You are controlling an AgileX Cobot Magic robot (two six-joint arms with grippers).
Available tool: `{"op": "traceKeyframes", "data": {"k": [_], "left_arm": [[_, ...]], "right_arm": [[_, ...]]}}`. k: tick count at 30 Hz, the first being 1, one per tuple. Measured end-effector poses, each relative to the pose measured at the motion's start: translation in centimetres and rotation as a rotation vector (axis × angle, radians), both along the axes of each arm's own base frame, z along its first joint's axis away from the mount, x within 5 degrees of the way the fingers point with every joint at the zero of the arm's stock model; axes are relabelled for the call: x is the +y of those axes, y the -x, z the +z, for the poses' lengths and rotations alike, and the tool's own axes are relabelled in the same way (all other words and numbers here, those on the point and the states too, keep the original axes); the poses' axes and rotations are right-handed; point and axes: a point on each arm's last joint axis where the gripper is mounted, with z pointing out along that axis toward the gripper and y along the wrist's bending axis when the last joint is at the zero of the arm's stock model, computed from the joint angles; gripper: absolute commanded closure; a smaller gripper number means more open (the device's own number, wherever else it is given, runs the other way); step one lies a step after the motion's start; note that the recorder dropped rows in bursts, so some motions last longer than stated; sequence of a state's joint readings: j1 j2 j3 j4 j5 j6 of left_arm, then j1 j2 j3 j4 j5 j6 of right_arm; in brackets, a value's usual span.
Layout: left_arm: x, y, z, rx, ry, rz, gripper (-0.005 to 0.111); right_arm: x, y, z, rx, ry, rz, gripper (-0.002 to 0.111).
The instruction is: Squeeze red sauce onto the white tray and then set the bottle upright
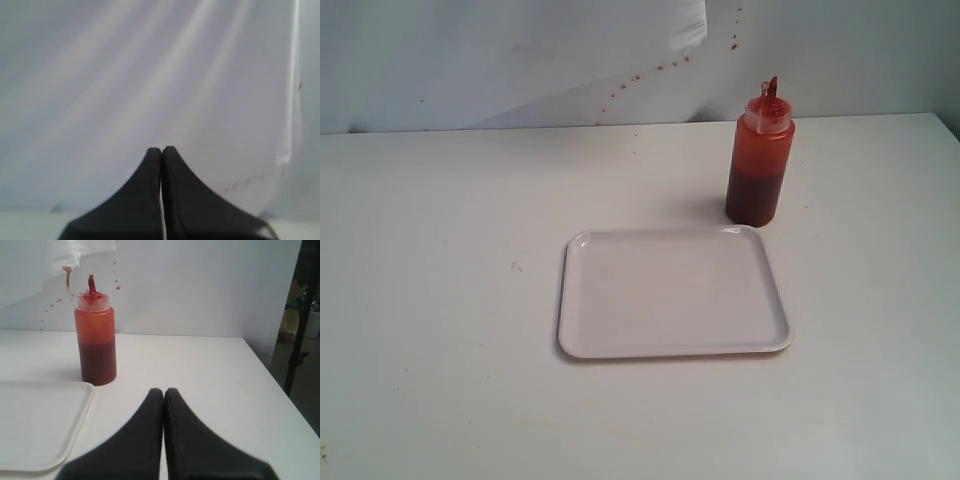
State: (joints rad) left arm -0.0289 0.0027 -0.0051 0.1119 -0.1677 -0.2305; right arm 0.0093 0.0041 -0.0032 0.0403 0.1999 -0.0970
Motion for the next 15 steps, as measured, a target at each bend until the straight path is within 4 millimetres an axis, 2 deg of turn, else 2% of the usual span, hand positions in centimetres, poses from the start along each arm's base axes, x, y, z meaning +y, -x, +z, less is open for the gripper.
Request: {"op": "traceKeyframes", "data": {"k": [5, 7, 10, 12, 15], "left_arm": [[-0.3, 1.3, 2.8, -0.331, 0.097, -0.079, 0.107], [-0.4, 1.4, 3.4, -0.405, 0.097, -0.095, 0.107], [-0.5, -0.1, 3.3, -0.334, 0.087, -0.092, 0.107], [-0.6, -1.9, 2.8, -0.222, 0.066, -0.084, 0.107], [-1.1, -5.0, 3.4, -0.142, 0.015, -0.113, 0.107]], "right_arm": [[0.0, 0.0, 0.0, 0.000, 0.000, 0.000, 0.108], [0.0, 0.0, 0.0, 0.000, 0.000, 0.000, 0.108], [0.0, 0.0, 0.0, 0.000, 0.000, 0.000, 0.108], [0.0, 0.0, 0.0, 0.000, 0.000, 0.000, 0.108], [0.0, 0.0, 0.0, 0.000, 0.000, 0.000, 0.108]]}}
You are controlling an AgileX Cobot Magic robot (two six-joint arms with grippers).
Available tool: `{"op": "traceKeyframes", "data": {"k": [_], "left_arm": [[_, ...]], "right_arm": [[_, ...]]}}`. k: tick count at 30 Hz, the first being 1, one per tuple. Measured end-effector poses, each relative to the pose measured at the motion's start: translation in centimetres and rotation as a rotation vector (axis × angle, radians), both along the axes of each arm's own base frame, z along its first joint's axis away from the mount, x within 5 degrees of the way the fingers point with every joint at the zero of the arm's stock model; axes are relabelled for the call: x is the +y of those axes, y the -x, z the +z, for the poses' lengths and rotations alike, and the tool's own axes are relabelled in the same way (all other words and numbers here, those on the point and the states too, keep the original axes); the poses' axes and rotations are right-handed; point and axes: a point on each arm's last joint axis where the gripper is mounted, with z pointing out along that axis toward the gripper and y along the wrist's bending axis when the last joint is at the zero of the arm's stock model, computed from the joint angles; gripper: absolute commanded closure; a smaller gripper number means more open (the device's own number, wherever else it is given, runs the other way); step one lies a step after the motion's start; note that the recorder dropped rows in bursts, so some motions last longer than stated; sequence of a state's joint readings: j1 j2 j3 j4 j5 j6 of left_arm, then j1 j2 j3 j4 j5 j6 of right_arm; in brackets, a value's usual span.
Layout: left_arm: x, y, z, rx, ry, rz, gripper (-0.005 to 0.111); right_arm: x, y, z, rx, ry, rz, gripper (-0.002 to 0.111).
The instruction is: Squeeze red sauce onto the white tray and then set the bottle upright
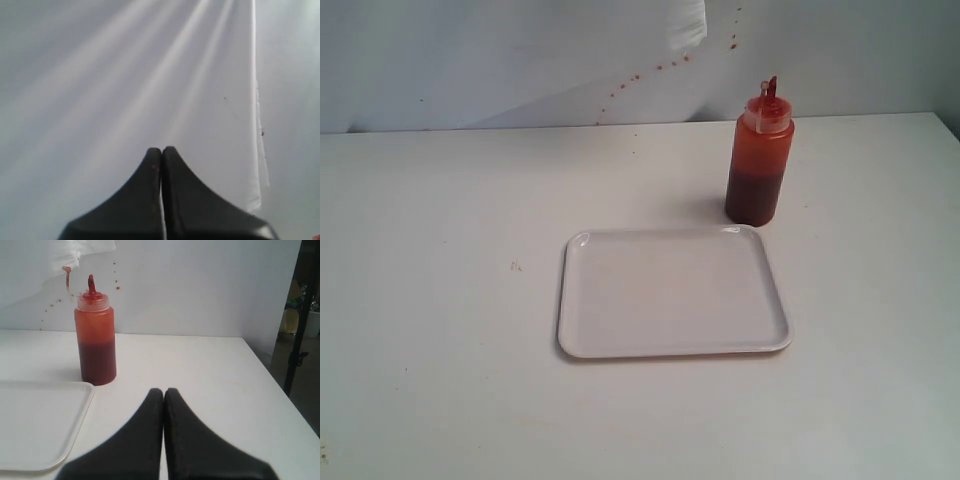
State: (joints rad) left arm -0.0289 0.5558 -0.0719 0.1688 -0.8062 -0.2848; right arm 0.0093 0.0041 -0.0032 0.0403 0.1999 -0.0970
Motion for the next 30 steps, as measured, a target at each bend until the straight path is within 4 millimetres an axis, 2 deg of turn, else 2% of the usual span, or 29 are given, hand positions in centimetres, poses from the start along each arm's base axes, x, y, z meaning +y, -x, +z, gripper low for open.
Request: {"op": "traceKeyframes", "data": {"k": [3, 6, 9, 12, 15, 20, 23, 30], "left_arm": [[-1.2, -3.8, 1.5, -0.030, -0.091, -0.096, 0.107], [-3.0, -8.9, 1.8, -0.039, -0.201, -0.253, 0.107], [-4.4, -14.2, 0.1, 0.028, -0.299, -0.395, 0.107], [-5.5, -18.1, -2.6, 0.099, -0.382, -0.515, 0.107], [-6.0, -21.0, -5.6, 0.166, -0.412, -0.585, 0.107], [-6.2, -24.4, -9.4, 0.281, -0.331, -0.643, 0.107], [-6.4, -25.6, -10.6, 0.311, -0.311, -0.672, 0.107], [-7.4, -27.1, -11.1, 0.286, -0.412, -0.808, 0.107]], "right_arm": [[0.0, 0.0, 0.0, 0.000, 0.000, 0.000, 0.108], [0.0, 0.0, 0.0, 0.000, 0.000, 0.000, 0.108], [0.0, 0.0, 0.0, 0.000, 0.000, 0.000, 0.108], [0.0, 0.0, 0.0, 0.000, 0.000, 0.000, 0.108], [0.0, 0.0, 0.0, 0.000, 0.000, 0.000, 0.108], [0.0, 0.0, 0.0, 0.000, 0.000, 0.000, 0.108], [0.0, 0.0, 0.0, 0.000, 0.000, 0.000, 0.108], [0.0, 0.0, 0.0, 0.000, 0.000, 0.000, 0.108]]}}
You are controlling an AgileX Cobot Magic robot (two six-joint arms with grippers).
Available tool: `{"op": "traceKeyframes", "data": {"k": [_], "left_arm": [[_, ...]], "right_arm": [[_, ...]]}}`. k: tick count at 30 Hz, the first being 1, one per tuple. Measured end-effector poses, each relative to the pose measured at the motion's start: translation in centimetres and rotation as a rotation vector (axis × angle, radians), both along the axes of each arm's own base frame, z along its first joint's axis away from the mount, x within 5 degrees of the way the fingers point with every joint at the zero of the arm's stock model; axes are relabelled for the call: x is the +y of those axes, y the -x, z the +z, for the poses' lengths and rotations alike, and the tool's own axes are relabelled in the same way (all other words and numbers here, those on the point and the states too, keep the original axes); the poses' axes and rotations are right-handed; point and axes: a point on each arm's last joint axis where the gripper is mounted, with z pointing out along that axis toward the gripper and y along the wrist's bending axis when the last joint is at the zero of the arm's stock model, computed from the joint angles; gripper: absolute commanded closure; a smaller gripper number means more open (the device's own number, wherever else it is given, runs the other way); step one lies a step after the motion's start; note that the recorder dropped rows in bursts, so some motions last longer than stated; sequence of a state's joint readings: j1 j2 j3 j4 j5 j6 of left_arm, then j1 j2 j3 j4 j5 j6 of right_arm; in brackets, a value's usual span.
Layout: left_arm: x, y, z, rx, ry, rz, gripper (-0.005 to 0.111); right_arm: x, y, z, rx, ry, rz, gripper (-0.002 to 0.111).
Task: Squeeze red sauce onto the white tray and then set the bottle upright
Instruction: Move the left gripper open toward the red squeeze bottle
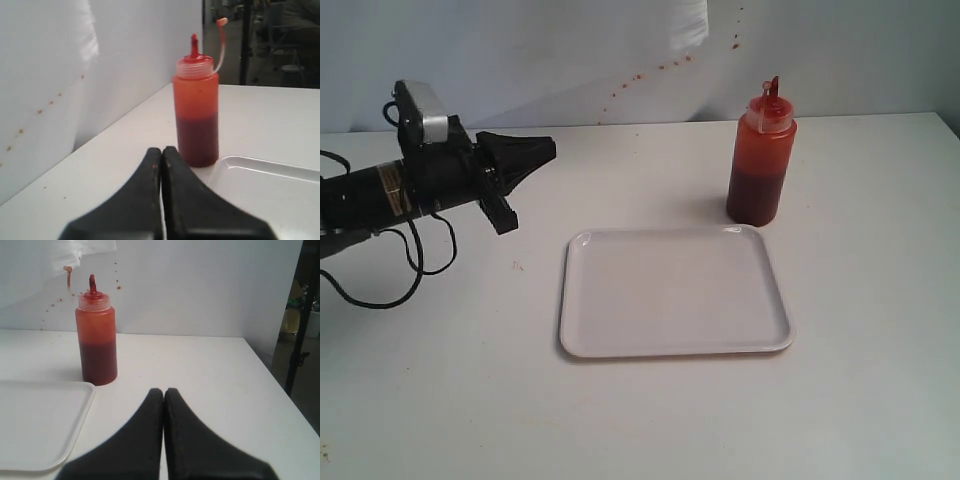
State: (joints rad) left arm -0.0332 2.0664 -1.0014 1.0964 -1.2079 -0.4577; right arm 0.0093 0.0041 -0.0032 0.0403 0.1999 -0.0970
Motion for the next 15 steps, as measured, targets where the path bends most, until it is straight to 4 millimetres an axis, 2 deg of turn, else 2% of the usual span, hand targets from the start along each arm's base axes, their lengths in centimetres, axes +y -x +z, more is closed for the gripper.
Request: {"op": "traceKeyframes", "data": {"k": [10, 15], "left_arm": [[-0.6, -0.5, 0.8, 0.008, -0.010, -0.076, 0.107], [-2.6, 0.1, 0.8, 0.011, -0.009, -0.128, 0.107]], "right_arm": [[0.0, 0.0, 0.0, 0.000, 0.000, 0.000, 0.108], [0.0, 0.0, 0.0, 0.000, 0.000, 0.000, 0.108]]}}
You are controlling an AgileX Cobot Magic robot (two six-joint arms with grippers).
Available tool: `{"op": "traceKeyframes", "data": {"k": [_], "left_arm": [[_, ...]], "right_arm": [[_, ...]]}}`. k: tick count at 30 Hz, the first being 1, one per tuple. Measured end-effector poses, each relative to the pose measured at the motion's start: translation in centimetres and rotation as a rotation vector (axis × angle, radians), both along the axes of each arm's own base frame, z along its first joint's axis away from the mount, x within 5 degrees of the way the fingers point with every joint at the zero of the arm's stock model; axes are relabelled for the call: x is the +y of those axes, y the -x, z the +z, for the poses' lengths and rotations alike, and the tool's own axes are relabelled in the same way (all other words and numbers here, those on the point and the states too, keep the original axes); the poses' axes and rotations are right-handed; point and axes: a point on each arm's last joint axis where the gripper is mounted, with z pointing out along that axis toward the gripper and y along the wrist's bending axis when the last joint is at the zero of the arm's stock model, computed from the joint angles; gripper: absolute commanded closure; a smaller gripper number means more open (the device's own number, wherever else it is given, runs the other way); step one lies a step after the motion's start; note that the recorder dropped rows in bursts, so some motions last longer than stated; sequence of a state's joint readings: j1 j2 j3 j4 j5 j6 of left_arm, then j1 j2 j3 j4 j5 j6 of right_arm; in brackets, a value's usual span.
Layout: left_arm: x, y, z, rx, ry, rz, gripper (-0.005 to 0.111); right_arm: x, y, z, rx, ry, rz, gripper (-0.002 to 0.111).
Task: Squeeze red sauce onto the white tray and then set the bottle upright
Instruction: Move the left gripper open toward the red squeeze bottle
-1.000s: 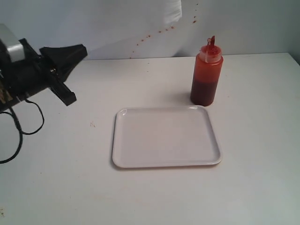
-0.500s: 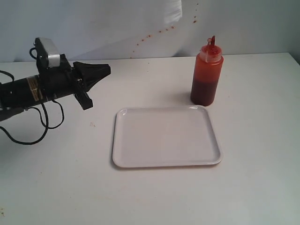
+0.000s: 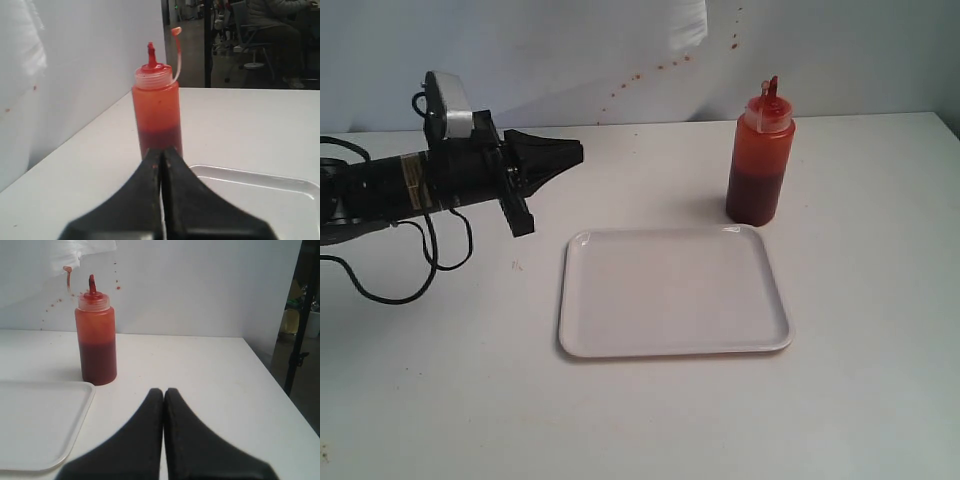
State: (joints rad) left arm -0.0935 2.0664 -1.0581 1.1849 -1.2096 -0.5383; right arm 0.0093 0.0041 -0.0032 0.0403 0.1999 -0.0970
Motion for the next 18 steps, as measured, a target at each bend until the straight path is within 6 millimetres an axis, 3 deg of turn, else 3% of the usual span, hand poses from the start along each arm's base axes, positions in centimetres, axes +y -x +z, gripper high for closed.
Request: {"op": "traceKeyframes", "data": {"k": [5, 7, 9, 10, 11, 12, 13, 15, 18], "left_arm": [[-3.2, 0.7, 0.3, -0.013, 0.036, -0.038, 0.103], [-4.5, 0.4, 0.3, -0.013, 0.046, 0.036, 0.091], [-5.4, -0.5, 0.2, -0.001, 0.029, 0.098, 0.069], [-5.6, -0.9, 0.2, -0.003, 0.028, 0.106, 0.047], [-6.5, -1.6, 0.1, -0.008, 0.021, 0.111, 0.036], [-6.8, -1.9, -0.1, -0.005, 0.022, 0.117, 0.011], [-7.8, -2.6, -0.4, 0.028, 0.042, 0.141, 0.002], [-9.2, -3.0, -1.3, 0.085, 0.079, 0.162, 0.002], [-11.3, -2.1, -3.0, 0.129, 0.101, 0.114, 0.002]], "right_arm": [[0.0, 0.0, 0.0, 0.000, 0.000, 0.000, 0.108], [0.0, 0.0, 0.0, 0.000, 0.000, 0.000, 0.108], [0.0, 0.0, 0.0, 0.000, 0.000, 0.000, 0.108], [0.0, 0.0, 0.0, 0.000, 0.000, 0.000, 0.108], [0.0, 0.0, 0.0, 0.000, 0.000, 0.000, 0.108], [0.0, 0.0, 0.0, 0.000, 0.000, 0.000, 0.108], [0.0, 0.0, 0.0, 0.000, 0.000, 0.000, 0.108], [0.0, 0.0, 0.0, -0.002, 0.000, 0.000, 0.108], [0.0, 0.0, 0.0, -0.002, 0.000, 0.000, 0.108]]}}
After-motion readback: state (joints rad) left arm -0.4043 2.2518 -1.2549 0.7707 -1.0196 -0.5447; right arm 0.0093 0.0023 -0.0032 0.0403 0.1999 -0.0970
